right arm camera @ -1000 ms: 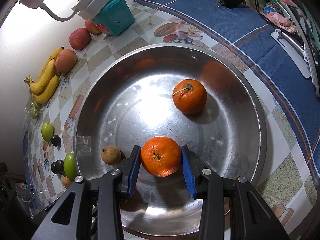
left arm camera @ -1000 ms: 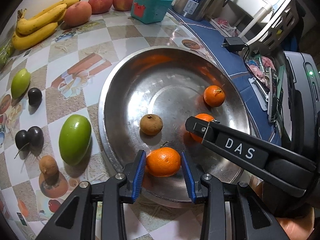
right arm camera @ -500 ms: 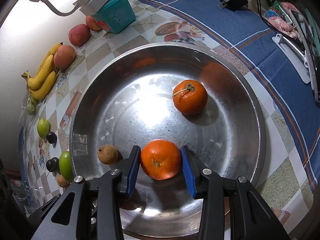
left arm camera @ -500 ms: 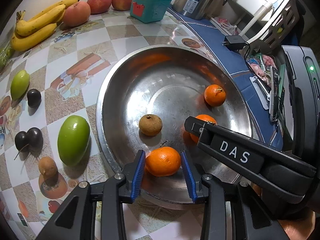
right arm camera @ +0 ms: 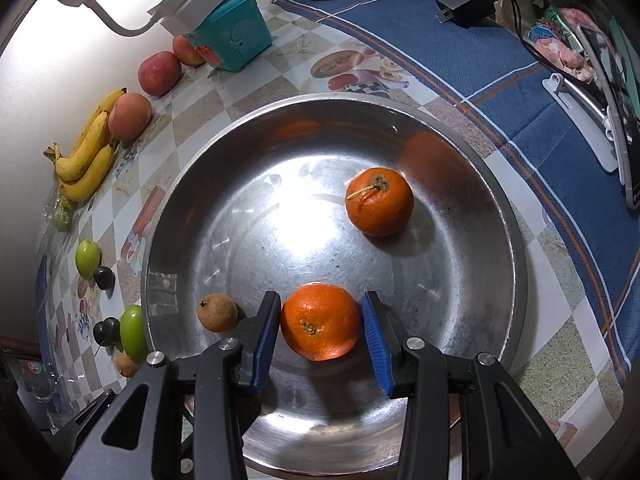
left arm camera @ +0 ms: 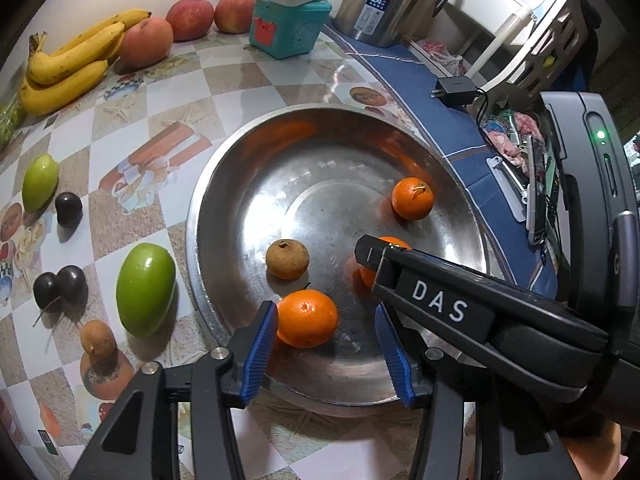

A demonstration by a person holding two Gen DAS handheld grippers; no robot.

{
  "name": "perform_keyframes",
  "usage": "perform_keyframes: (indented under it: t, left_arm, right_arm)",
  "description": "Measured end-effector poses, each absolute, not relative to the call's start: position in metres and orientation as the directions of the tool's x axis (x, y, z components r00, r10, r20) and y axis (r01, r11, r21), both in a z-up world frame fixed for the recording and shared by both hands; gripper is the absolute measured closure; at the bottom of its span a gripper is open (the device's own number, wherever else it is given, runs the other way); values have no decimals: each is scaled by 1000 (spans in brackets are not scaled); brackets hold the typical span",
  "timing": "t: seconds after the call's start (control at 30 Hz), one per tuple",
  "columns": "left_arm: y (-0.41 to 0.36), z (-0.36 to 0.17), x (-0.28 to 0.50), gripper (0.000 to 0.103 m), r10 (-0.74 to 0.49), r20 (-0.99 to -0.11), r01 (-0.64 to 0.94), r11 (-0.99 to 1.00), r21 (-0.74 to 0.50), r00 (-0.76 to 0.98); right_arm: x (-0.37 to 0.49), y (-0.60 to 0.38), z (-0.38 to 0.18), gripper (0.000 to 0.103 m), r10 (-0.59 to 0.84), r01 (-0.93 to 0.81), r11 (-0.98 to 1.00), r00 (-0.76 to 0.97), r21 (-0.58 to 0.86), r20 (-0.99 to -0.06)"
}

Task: Organize fruits
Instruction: 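Open the left tool to drop its orange while the right tool releases its orange into the tray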

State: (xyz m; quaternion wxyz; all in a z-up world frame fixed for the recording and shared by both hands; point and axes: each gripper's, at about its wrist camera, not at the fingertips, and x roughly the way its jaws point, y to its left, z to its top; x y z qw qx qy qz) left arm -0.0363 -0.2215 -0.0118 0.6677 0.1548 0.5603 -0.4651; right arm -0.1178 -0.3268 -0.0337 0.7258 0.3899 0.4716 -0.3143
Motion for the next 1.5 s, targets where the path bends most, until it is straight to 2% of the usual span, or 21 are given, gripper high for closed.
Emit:
perform_keyframes:
  t: [0.33, 0.73, 1.2, 1.5]
  left_arm:
    - [-213, 9, -31, 48, -487, -873, 792, 523, -315, -25]
    - [-189, 24, -2, 48, -474, -876, 709, 650, -274, 96]
    - [-153, 16, 31, 48, -381, -908, 531, 813, -239, 175]
    - [-148, 8, 35, 48, -330, -929, 498, 842, -209, 169]
  right_arm:
    - [-122, -330, -15, 60, -154, 823, 499, 393, 272, -907]
    - [-123, -330, -10, 60, -166, 821, 501, 402, 274, -900]
    - [-118, -325, -7, 60, -174, 809, 528, 403, 260, -898]
    - [-113, -320, -7, 58, -178, 797, 553, 399, 243, -900]
